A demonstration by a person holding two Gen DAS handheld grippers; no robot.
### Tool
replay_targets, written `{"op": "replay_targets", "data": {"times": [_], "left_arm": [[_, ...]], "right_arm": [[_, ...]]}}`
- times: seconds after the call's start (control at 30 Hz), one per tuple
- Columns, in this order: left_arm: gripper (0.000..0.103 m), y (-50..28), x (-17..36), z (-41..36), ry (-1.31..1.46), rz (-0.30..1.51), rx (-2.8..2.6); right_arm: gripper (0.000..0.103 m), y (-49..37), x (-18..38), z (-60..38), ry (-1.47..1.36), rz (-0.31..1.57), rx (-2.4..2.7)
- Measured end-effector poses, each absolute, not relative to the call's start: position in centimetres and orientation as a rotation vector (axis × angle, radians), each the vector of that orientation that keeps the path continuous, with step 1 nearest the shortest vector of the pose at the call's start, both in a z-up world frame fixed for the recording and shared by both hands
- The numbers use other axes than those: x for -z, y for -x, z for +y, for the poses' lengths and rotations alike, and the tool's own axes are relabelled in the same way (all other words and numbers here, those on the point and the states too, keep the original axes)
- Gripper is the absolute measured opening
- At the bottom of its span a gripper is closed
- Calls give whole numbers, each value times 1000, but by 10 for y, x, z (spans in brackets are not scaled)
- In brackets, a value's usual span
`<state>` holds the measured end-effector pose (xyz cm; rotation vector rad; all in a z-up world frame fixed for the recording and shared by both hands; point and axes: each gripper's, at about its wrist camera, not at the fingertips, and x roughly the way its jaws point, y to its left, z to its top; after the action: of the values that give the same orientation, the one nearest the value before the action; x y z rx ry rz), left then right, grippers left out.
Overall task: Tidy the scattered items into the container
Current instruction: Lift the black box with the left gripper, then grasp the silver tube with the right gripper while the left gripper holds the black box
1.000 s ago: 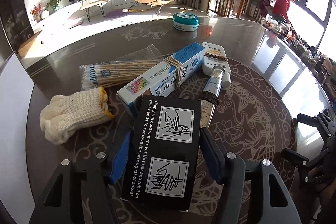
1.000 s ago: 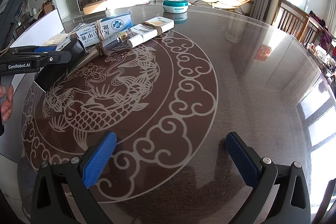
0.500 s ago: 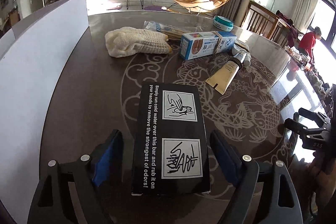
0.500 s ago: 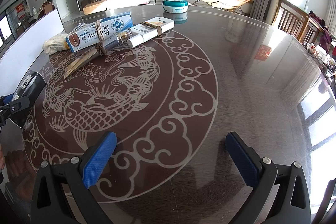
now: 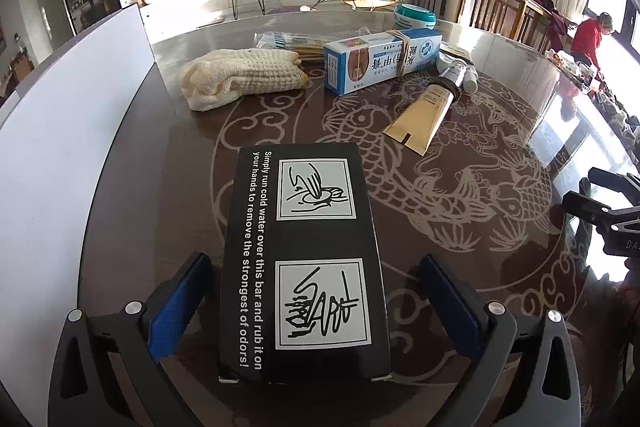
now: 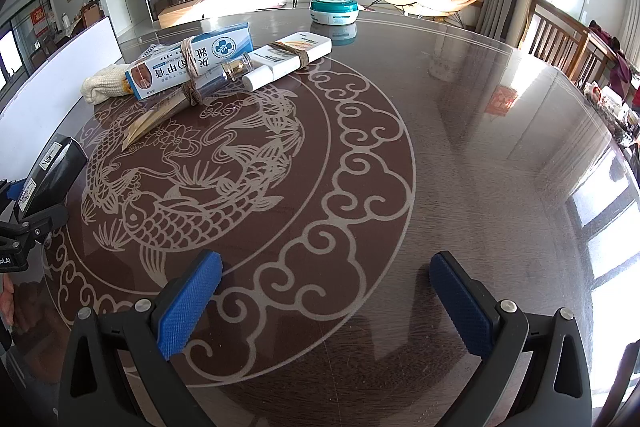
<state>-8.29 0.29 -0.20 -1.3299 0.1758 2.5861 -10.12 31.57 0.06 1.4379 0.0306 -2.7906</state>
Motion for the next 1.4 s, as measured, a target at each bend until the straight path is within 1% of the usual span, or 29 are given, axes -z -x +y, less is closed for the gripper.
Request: {"op": "replay_targets", "data": {"times": [0.63, 0.7, 0.8, 0.9, 0.97, 1.2, 1.23, 1.27, 1.3, 1.33, 1.37, 1.4], "left_arm": [[103, 83, 3, 3, 1329, 175, -2587], [103, 83, 3, 3, 1329, 175, -2587], [103, 83, 3, 3, 1329, 175, -2587], [103, 83, 3, 3, 1329, 175, -2587], [103, 83, 3, 3, 1329, 174, -2587], [103, 82, 4, 3, 1329, 174, -2587], [103, 82, 4, 3, 1329, 174, -2588], [103, 82, 4, 3, 1329, 174, -2588], [103, 82, 4, 3, 1329, 173, -2588], [103, 82, 4, 3, 1329, 174, -2588], [103, 82, 4, 3, 1329, 174, -2588], [103, 82, 4, 3, 1329, 174, -2588]], "right_arm": [[103, 106, -1, 315, -1448, 20, 2784], [103, 110, -4, 310, -1436, -73, 2775], [103, 121, -11, 290, -1347, -312, 2633], [103, 151, -12, 259, -1350, -414, 2518], [103, 176, -14, 241, -1374, -412, 2519], [103, 235, -11, 201, -1392, -237, 2657], [101, 237, -11, 197, -1387, -203, 2676], [90, 238, -11, 193, -1381, -148, 2696], [81, 239, -11, 189, -1370, -75, 2713], [59, 240, -12, 185, -1353, -3, 2715], [47, 239, -13, 184, -1335, 42, 2707], [40, 237, -13, 187, -1327, 63, 2700]]}}
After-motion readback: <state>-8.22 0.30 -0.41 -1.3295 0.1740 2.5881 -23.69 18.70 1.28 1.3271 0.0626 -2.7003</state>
